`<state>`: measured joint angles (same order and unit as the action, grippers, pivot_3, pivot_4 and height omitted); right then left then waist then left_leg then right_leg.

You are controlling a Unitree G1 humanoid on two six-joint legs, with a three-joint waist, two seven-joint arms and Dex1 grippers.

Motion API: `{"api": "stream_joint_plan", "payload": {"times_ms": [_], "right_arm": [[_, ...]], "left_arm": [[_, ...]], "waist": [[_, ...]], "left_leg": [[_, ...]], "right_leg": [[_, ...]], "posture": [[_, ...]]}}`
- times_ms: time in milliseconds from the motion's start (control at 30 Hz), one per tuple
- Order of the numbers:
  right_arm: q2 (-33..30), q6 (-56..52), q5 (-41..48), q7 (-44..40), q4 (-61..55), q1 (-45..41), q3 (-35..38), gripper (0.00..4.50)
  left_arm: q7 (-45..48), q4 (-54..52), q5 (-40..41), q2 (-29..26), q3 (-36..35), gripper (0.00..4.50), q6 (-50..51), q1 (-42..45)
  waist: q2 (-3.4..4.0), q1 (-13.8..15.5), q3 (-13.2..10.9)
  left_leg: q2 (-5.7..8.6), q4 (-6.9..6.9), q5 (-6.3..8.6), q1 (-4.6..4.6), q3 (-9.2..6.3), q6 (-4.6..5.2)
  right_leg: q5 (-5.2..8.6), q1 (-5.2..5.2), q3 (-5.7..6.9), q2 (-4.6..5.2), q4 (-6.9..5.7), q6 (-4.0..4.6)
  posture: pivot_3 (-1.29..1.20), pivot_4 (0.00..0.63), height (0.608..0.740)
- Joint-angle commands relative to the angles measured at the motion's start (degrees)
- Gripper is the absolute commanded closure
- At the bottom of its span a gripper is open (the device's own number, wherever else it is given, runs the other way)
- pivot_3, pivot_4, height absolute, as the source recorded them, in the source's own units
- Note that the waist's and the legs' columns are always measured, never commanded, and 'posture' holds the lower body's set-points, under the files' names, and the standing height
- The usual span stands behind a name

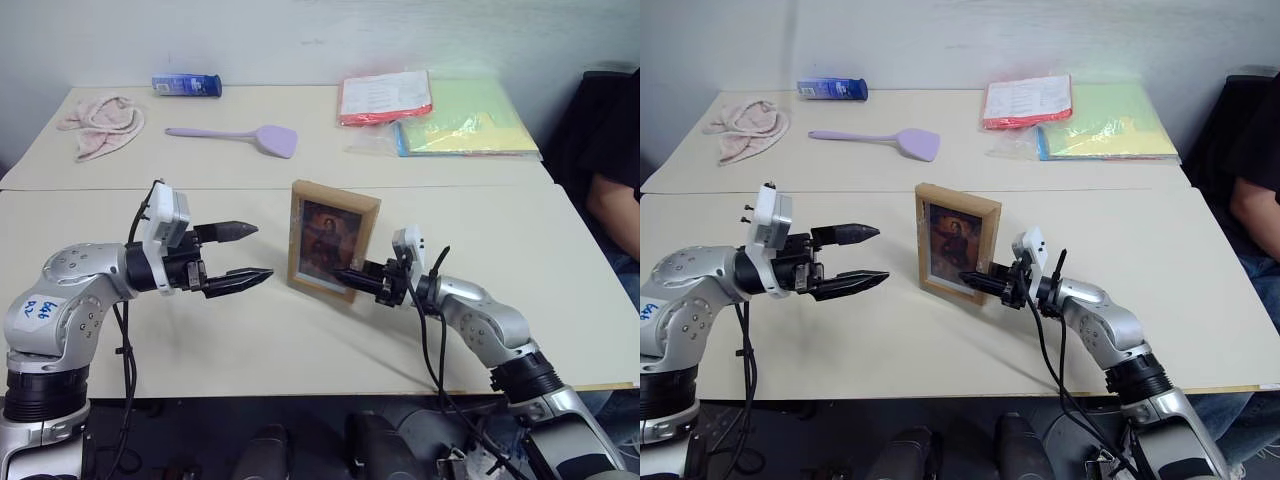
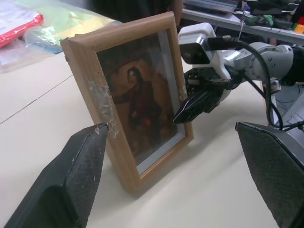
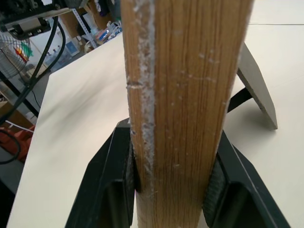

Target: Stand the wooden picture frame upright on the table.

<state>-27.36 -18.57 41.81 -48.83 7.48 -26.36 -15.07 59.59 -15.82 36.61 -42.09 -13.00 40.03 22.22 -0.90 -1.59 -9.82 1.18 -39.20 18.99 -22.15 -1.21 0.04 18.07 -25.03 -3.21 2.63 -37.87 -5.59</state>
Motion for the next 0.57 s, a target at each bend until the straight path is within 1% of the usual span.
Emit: {"api": "stream_joint_plan", "payload": {"times_ms": [33,67,133,233,267,333,433,467,533,567], "right_arm": [[-0.68,-0.38,-3.05,-2.05,-1.27,2.01,2.68,2.31],[-0.69,-0.61,-3.51,-2.37,-1.86,2.31,3.22,2.0],[-3.19,-1.9,-4.11,-3.24,-5.48,3.66,5.01,1.32],[-11.6,-4.76,-4.29,-4.86,-12.96,7.6,10.24,0.3],[-14.85,-6.44,-3.48,-5.72,-15.27,9.01,12.49,0.05],[-21.61,-11.27,1.28,-8.17,-19.72,12.23,19.72,0.05],[-27.95,-17.94,7.43,-10.51,-23.18,15.8,28.1,0.05],[-30.82,-21.49,10.75,-12.68,-24.29,18.26,32.91,0.05],[-33.47,-25.05,14.34,-14.76,-26.24,21.8,38.72,0.05],[-33.55,-25.85,15.07,-14.45,-26.95,22.82,40.05,0.05]], "left_arm": [[0.61,-0.07,1.35,-1.47,0.01,0.0,-0.08,0.93],[0.68,0.16,1.49,-1.6,0.17,0.0,-0.01,1.03],[1.46,2.02,0.83,-2.06,1.34,0.0,-0.46,2.0],[3.07,5.6,-0.46,-2.7,3.32,0.0,-1.15,3.7],[3.55,6.6,-0.58,-2.83,3.66,0.0,-1.44,4.17],[4.93,8.24,-1.94,-3.31,4.64,0.0,-3.63,4.81],[6.16,9.96,-3.04,-3.75,5.49,0.0,-5.53,5.61],[6.61,11.36,-2.86,-3.69,5.47,0.0,-5.63,6.78],[7.66,13.12,-2.94,-3.73,5.85,0.0,-6.28,8.49],[8.31,13.67,-2.93,-3.68,6.05,0.0,-6.79,9.0]], "waist": [[0.0,0.03,0.0],[0.0,0.03,0.0],[0.01,0.04,-0.01],[0.03,0.31,-0.02],[0.03,0.43,-0.02],[0.03,0.81,-0.02],[0.03,0.88,-0.03],[0.03,0.87,-0.03],[0.03,1.36,-0.03],[0.03,1.36,-0.03]], "left_leg": [[0.0,0.0,0.0,0.0,0.01,0.0],[0.0,0.0,0.0,-0.01,0.0,0.0],[0.01,0.0,0.0,-0.01,0.01,0.0],[0.03,0.0,0.0,-0.02,0.01,0.0],[0.04,0.0,0.0,-0.02,0.01,0.0],[0.04,0.0,0.02,-0.03,0.0,0.03],[0.01,0.02,0.03,0.0,0.03,0.06],[0.0,0.03,0.1,0.01,0.04,0.17],[-0.02,0.06,0.18,0.04,0.03,0.31],[-0.02,0.06,0.18,0.04,0.03,0.32]], "right_leg": [[0.0,0.0,-0.01,0.0,0.0,0.0],[0.0,0.0,-0.01,0.0,0.0,0.0],[0.0,-0.01,-0.01,0.0,0.0,0.0],[0.0,-0.02,0.0,0.02,0.03,0.0],[0.0,-0.01,-0.01,0.03,0.04,0.0],[0.0,0.01,0.0,0.02,0.09,0.0],[0.0,0.0,-0.04,-0.01,0.17,0.0],[0.0,0.0,-0.05,-0.02,0.21,0.0],[0.0,0.01,-0.04,-0.04,0.19,0.01],[0.0,0.01,-0.04,-0.06,0.18,0.01]], "posture": [[0.0,0.15,0.74],[0.0,0.15,0.74],[0.0,0.15,0.74],[0.0,0.15,0.74],[0.0,0.15,0.74],[0.0,0.15,0.74],[0.0,0.15,0.74],[0.0,0.15,0.74],[0.0,0.15,0.74],[0.0,0.15,0.74]]}}
